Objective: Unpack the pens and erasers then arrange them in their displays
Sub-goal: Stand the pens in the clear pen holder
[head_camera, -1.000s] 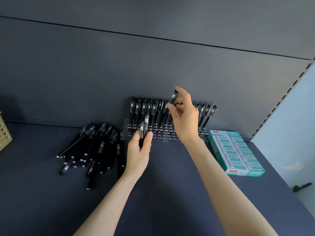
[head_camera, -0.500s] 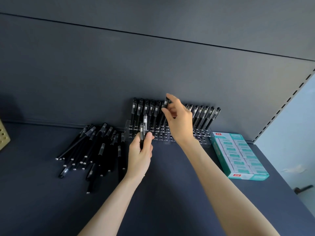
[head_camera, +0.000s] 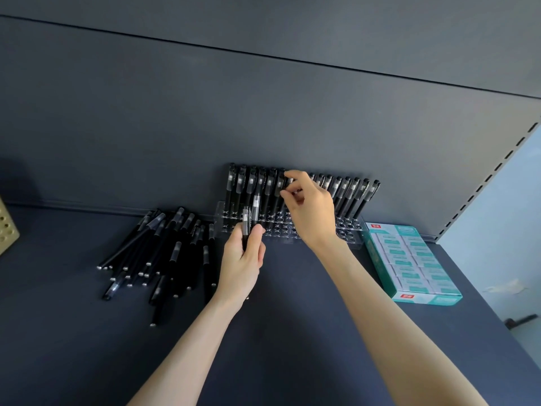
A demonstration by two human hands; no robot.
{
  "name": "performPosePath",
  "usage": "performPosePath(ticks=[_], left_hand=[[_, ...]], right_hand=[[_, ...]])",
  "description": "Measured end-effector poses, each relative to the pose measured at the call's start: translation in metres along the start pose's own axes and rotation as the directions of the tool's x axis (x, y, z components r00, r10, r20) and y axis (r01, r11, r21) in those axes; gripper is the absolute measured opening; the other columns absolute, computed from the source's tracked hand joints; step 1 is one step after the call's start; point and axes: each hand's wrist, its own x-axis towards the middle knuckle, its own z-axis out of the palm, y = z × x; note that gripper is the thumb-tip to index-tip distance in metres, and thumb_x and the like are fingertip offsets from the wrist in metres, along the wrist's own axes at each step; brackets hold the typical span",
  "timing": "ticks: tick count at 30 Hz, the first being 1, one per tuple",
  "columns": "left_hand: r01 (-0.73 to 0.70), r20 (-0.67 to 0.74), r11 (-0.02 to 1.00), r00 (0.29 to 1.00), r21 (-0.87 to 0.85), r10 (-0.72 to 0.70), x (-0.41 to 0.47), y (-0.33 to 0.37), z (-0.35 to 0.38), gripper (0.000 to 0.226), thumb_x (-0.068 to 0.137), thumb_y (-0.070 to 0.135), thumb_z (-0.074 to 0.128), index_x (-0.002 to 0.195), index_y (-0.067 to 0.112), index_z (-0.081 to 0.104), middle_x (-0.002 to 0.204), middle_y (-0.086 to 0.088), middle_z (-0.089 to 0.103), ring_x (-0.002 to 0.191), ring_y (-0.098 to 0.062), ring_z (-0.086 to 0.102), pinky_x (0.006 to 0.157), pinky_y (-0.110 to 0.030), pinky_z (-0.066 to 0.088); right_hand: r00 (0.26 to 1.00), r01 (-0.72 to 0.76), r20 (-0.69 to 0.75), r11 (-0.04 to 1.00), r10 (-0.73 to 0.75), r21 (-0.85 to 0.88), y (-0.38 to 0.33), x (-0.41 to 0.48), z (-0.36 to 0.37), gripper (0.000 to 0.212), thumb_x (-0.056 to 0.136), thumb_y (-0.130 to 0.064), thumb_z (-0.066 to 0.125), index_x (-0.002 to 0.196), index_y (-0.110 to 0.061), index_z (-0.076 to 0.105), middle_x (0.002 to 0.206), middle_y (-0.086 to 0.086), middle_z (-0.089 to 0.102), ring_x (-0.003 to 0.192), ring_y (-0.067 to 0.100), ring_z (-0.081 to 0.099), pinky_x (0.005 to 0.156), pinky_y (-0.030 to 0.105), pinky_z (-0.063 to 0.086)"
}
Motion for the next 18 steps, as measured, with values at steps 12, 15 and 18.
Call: performPosePath(ticks=[12,15,18], left_hand=[[0.124,0.215,0.986,0.972,-0.112,-0.098,-0.006,0.002,0.004,0.021,0.092,0.03,0.059,0.097,0.01,0.061,0.061,0.0,0.054,0.042,-0.009,0.028,0.039,-0.021,0.019],[0.116,0.207,0.985,0.974,-0.125,-0.089,-0.005,0.001,0.004,0.007,0.092,0.023,0.061,0.087,0.02,0.064,0.062,-0.003,0.054,0.04,-0.009,0.028,0.037,-0.019,0.02],[0.12,0.226,0.982,0.97,-0.143,-0.086,-0.005,0.001,0.004,0.012,0.093,0.025,0.06,0.082,0.025,0.065,0.062,-0.004,0.056,0.039,-0.009,0.027,0.037,-0.018,0.02]], right_hand=[[0.945,-0.324,0.239,0.754,0.225,0.571,-0.012,-0.027,-0.031,0.02,0.083,-0.009,0.069,0.1,-0.018,0.063,0.081,0.001,0.069,0.075,0.012,0.066,0.076,0.027,0.055],[0.931,-0.364,0.259,0.694,0.256,0.621,-0.01,-0.028,-0.034,0.022,0.087,-0.007,0.064,0.107,-0.016,0.063,0.086,0.01,0.07,0.078,0.018,0.066,0.079,0.035,0.056],[0.915,-0.396,0.339,0.655,0.22,0.644,-0.01,-0.032,-0.037,0.028,0.087,-0.007,0.063,0.11,-0.023,0.06,0.09,0.007,0.073,0.084,0.022,0.069,0.078,0.032,0.057]])
